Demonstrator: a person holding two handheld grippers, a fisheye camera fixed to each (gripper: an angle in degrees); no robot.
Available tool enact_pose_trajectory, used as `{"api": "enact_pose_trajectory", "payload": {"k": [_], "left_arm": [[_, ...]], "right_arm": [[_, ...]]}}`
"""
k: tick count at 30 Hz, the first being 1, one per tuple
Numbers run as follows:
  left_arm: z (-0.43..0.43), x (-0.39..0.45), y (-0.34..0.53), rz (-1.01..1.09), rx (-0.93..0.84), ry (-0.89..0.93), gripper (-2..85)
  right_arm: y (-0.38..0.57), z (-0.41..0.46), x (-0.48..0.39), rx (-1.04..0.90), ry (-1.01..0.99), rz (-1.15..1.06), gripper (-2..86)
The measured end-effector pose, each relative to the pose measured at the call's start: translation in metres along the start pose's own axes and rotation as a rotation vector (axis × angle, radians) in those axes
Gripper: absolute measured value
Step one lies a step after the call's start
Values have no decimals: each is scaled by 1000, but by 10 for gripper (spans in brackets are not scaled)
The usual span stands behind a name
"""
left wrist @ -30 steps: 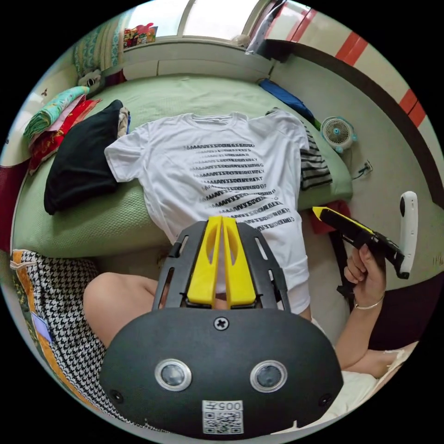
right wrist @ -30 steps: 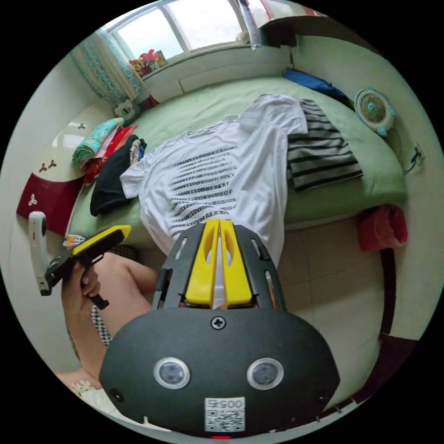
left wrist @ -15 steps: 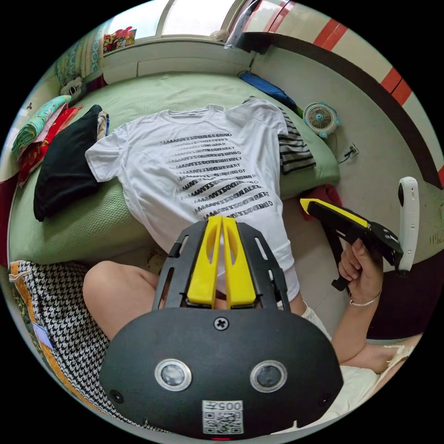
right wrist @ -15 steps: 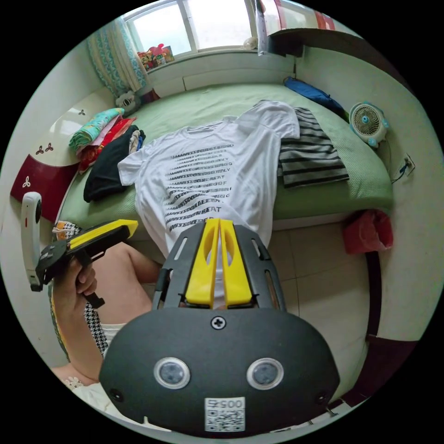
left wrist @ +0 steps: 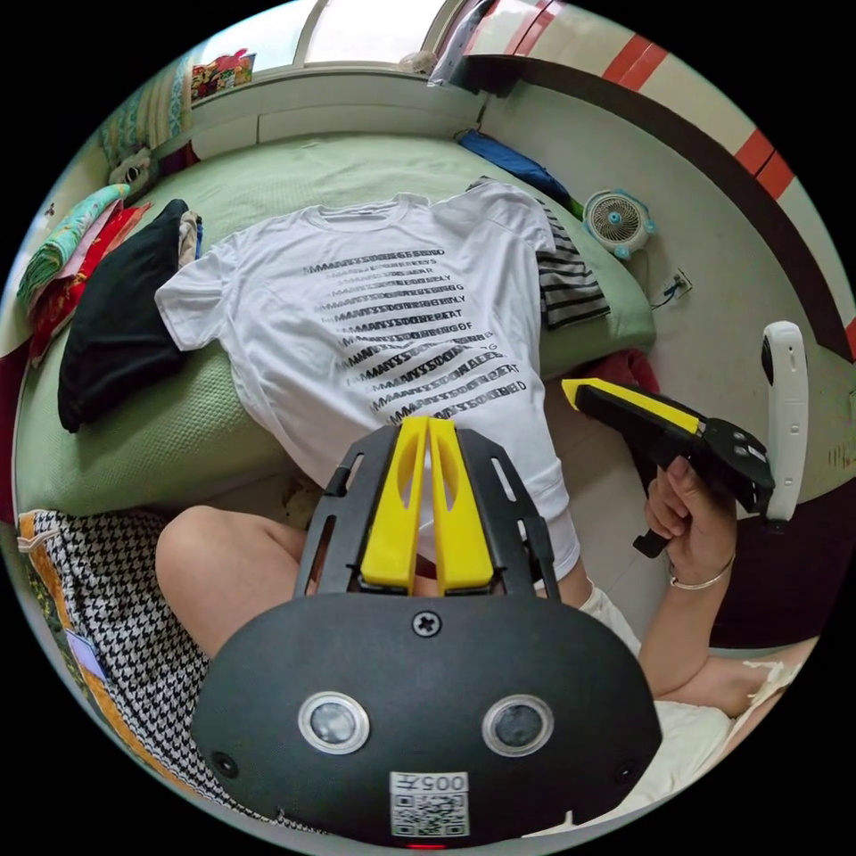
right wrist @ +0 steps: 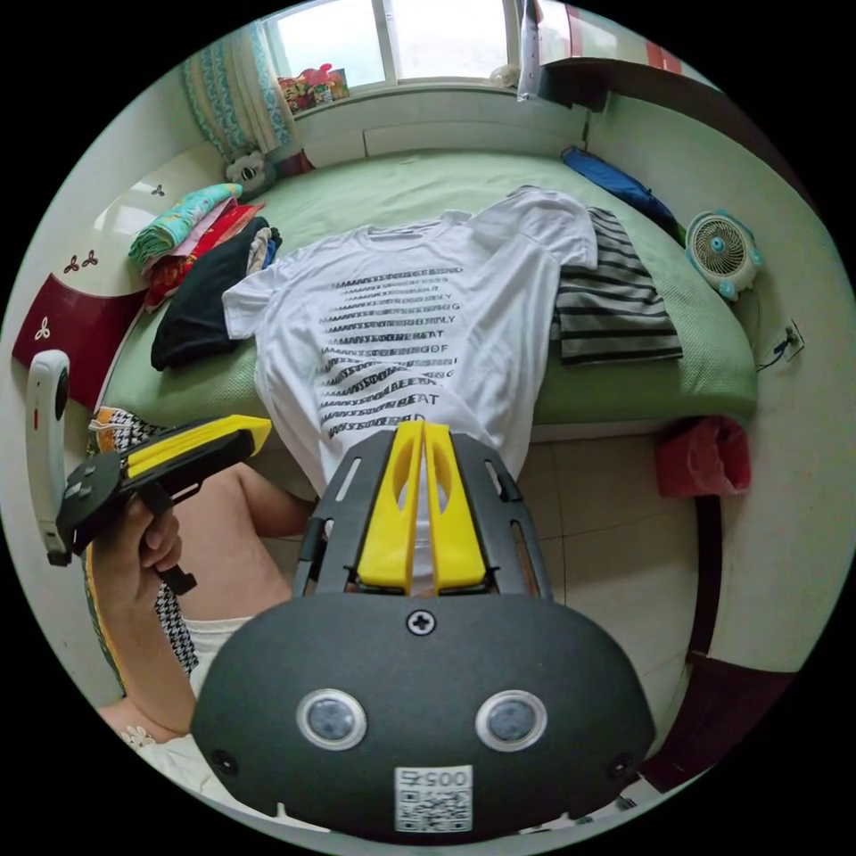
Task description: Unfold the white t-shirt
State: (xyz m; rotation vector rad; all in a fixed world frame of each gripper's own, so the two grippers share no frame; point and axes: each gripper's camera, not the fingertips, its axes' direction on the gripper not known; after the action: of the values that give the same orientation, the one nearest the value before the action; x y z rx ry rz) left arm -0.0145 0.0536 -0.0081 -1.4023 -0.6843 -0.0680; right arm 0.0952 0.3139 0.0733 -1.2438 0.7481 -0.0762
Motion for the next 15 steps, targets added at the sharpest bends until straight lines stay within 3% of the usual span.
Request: {"api": "enact_pose_trajectory", "payload": {"k": [15], "left_arm": [[22,-4,-10,-6,-40,3,-7]], "right_arm": [[4,19,-9,-27,17,1,-12]]}}
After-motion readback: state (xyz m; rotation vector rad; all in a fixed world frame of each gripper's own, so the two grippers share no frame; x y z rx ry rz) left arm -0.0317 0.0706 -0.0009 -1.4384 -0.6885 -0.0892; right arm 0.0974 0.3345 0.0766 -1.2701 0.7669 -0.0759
